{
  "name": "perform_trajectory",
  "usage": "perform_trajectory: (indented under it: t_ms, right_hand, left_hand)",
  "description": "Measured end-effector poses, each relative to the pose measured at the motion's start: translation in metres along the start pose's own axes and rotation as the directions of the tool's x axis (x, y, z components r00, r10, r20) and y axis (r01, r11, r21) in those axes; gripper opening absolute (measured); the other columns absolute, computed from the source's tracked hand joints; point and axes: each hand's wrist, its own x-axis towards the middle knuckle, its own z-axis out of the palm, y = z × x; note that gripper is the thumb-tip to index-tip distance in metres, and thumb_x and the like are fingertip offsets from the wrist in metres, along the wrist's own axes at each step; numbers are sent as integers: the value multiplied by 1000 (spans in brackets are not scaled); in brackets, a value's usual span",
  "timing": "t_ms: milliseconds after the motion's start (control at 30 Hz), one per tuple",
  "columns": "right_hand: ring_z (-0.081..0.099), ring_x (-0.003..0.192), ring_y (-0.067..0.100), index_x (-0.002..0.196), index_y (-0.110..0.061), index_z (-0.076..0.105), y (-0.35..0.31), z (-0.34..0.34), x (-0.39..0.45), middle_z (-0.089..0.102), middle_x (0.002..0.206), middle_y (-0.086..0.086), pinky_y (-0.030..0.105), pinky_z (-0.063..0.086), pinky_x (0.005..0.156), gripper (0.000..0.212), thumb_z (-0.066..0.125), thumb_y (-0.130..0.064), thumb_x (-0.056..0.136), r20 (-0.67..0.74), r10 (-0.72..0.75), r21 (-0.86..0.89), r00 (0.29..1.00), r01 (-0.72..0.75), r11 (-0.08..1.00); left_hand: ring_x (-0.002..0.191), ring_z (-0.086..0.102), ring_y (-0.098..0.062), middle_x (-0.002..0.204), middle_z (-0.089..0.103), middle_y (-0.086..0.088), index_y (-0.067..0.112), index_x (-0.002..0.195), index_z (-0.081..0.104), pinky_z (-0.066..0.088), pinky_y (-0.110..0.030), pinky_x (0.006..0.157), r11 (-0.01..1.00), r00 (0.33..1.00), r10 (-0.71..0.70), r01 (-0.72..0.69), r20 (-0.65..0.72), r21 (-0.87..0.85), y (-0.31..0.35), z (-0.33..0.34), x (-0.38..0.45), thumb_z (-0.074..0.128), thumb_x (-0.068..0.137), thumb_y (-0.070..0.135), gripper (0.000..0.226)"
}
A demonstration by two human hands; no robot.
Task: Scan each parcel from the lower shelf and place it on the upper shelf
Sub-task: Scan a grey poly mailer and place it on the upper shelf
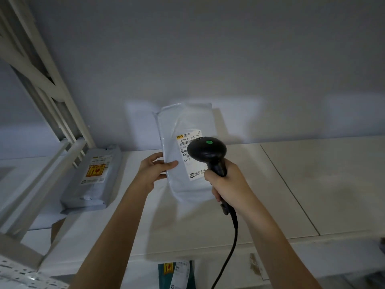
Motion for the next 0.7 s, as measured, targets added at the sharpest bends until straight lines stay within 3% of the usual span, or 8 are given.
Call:
perform_trajectory:
  t_ms: [133,233,367,433,533,700]
  right_hand:
    - [38,32,13,74,-12,44,2,1,1,40,45,2,19,33,39,14,54,-9,82,-7,-11,20,1000,11,1000]
    - [42,33,10,82,-7,48,8,-3,9,46,50,6,20,36,38,8,56,-10,84,-115,-5,80,993,14,997]
    - [53,57,18,92,-8,54,32,-16,41,54,72,9,23,46,49,12,56,-19,87,-195,165,118,967,-144,983]
    - [53,58,21,89,-6,54,51,-18,61,53,70,10,32,48,61,15,57,-21,87,-173,286,74,943,-277,958]
    - [49,53,25,76,-4,52,74,-6,82,50,62,11,36,43,63,19,57,-19,87,-141,417,56,898,-413,909]
    - [45,55,22,60,-8,44,92,14,97,46,59,7,29,34,54,35,53,-21,91,-150,419,-128,896,-437,890]
  left_hand:
    - [90,69,-28,103,71,-11,8,120,60,57,-35,72,1000,1000,-1,1,1,2,-1,-3,-3,82,66,5,58]
    - [85,70,-24,100,72,-10,8,118,61,56,-30,65,1000,1000,6,-6,-10,-8,-2,-8,-5,81,68,6,55]
    - [83,70,-21,96,72,-6,9,117,60,54,-27,60,999,998,-11,9,-61,-41,-4,-25,-5,81,69,12,53]
    - [81,69,-21,92,71,-4,9,116,60,53,-29,63,998,997,-25,20,-79,-64,-6,-33,-6,79,72,12,48]
    - [85,68,-23,96,70,-5,8,120,58,53,-32,67,995,997,-35,28,-73,-93,-11,-43,-7,78,73,14,51]
    - [84,67,-25,98,68,-8,18,123,50,54,-36,68,981,997,-16,2,-71,-195,-15,-49,-4,77,74,16,56]
